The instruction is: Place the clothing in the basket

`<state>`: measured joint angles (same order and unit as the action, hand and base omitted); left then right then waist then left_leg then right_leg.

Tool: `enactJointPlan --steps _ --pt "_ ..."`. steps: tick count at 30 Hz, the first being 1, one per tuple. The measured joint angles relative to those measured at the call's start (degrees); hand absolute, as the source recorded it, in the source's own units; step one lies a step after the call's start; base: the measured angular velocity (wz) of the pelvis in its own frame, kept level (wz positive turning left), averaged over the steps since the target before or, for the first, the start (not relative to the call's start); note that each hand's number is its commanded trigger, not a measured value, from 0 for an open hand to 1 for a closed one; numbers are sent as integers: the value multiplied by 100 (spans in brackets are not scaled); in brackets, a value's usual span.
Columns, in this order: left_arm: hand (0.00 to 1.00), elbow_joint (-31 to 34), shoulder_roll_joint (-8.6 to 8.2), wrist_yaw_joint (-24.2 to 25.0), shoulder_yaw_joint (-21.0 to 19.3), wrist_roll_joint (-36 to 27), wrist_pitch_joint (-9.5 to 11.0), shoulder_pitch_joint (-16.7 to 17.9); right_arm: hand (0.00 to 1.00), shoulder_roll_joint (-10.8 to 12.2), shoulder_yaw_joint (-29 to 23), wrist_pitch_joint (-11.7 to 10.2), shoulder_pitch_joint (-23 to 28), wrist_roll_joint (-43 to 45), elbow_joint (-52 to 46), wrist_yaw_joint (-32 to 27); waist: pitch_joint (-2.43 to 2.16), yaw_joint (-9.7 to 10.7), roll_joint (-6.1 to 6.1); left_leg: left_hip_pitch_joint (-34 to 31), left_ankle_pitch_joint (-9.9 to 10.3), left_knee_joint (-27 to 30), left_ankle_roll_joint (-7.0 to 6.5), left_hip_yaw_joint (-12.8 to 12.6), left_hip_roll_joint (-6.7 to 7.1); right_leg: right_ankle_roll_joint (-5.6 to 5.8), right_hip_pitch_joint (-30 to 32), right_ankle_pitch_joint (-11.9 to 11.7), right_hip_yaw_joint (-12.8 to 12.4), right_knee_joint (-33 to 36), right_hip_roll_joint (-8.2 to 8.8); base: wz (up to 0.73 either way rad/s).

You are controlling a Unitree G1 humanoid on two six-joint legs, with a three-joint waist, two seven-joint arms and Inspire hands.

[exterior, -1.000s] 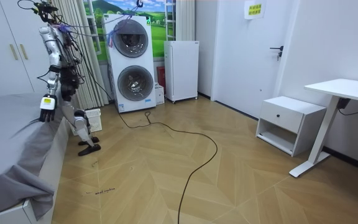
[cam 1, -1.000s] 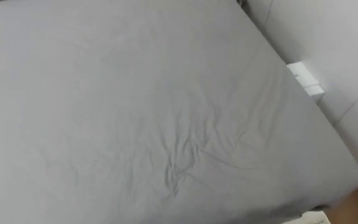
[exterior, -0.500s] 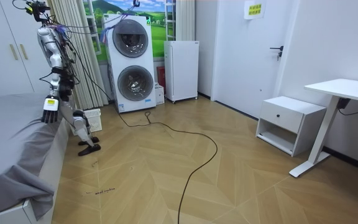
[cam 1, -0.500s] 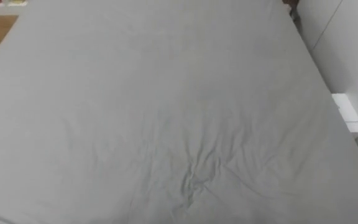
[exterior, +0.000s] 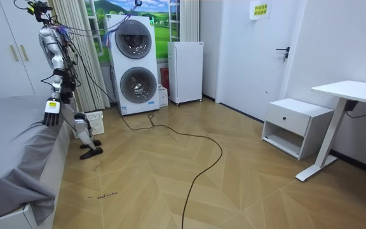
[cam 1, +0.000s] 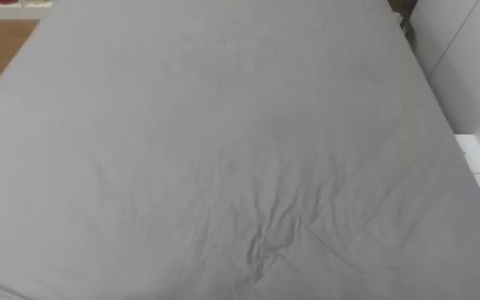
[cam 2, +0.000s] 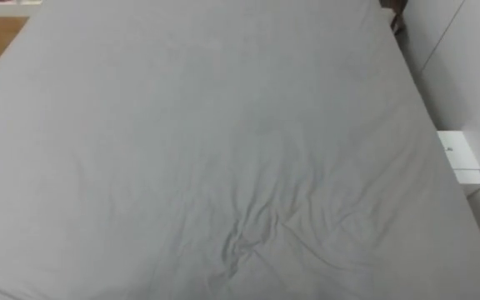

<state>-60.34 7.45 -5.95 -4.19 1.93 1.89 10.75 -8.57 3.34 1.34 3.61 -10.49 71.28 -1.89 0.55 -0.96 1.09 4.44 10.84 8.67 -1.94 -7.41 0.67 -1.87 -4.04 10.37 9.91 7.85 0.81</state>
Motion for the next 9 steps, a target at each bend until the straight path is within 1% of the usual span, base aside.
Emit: enactJointPlan --steps 2,9 --pt "0 -1 -5 -1 -3 2 -9 0 0 -2 -1 1 4 4 1 -6 -1 -41 -1 22 0 -2 0 0 0 5 1 5 -47 4 0 -8" --pt "0 -9 -10 5 -3 38 -14 -4 0 -9 -12 -6 27 7 -6 -3 -4 -48 -11 37 0 -6 0 -10 1 6 -16 4 -52 40 -4 0"
